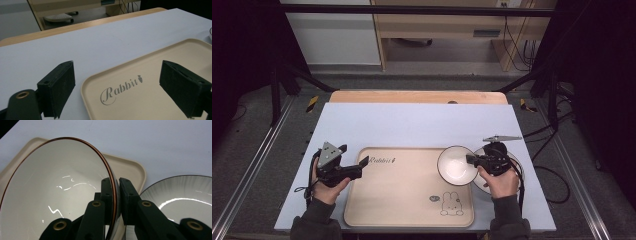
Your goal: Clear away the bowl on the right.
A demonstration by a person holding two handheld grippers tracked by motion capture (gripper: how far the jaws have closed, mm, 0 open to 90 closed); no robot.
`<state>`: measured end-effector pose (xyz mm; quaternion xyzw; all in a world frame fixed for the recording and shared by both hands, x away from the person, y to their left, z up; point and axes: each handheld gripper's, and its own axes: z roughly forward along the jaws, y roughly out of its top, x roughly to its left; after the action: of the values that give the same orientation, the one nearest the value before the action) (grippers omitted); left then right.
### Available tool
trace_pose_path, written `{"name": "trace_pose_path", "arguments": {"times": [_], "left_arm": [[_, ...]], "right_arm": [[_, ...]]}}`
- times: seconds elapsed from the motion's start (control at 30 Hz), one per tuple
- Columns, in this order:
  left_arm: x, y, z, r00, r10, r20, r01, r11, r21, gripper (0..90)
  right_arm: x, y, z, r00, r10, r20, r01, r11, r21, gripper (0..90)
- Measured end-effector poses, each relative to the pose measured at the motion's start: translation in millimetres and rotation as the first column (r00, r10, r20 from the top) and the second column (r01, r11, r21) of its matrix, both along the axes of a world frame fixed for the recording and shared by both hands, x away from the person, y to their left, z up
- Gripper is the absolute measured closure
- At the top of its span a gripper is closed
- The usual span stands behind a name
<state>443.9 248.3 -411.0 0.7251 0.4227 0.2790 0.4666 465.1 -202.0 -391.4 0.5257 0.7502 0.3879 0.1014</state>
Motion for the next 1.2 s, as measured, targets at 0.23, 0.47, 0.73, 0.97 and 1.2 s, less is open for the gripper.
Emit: {"name": "trace_pose_path", "arguments": {"times": [0.23, 0.47, 0.73, 0.97, 1.2], "left_arm": [[-0.2, 0.3, 0.5, 1.0, 0.001, 0.001, -0.001, 1.0, -0.001, 12.8], [-0.1, 0.9, 0.8, 1.0, 0.002, 0.001, -0.002, 1.0, -0.002, 12.8], [0.1, 1.5, 0.8, 1.0, 0.002, 0.002, -0.002, 1.0, -0.004, 12.8], [0.1, 1.4, 0.9, 1.0, 0.004, 0.001, -0.004, 1.0, -0.007, 12.8], [0.2, 2.0, 0.9, 1.0, 0.005, 0.0, -0.005, 1.0, -0.008, 12.8]], "right_arm": [[2.1, 7.4, 0.6, 0.9998, 0.019, -0.002, -0.019, 0.9998, 0.001, 82.2], [4.4, 19.1, 1.4, 0.9986, 0.052, 0.002, -0.052, 0.9986, -0.006, 82.2], [7.3, 30.2, -0.3, 0.9965, 0.083, -0.002, -0.083, 0.9964, -0.012, 82.2], [9.0, 39.9, -1.4, 0.9942, 0.107, -0.006, -0.107, 0.9941, -0.014, 82.2], [10.2, 48.6, -3.2, 0.9915, 0.13, -0.012, -0.13, 0.9914, -0.015, 82.2]]}}
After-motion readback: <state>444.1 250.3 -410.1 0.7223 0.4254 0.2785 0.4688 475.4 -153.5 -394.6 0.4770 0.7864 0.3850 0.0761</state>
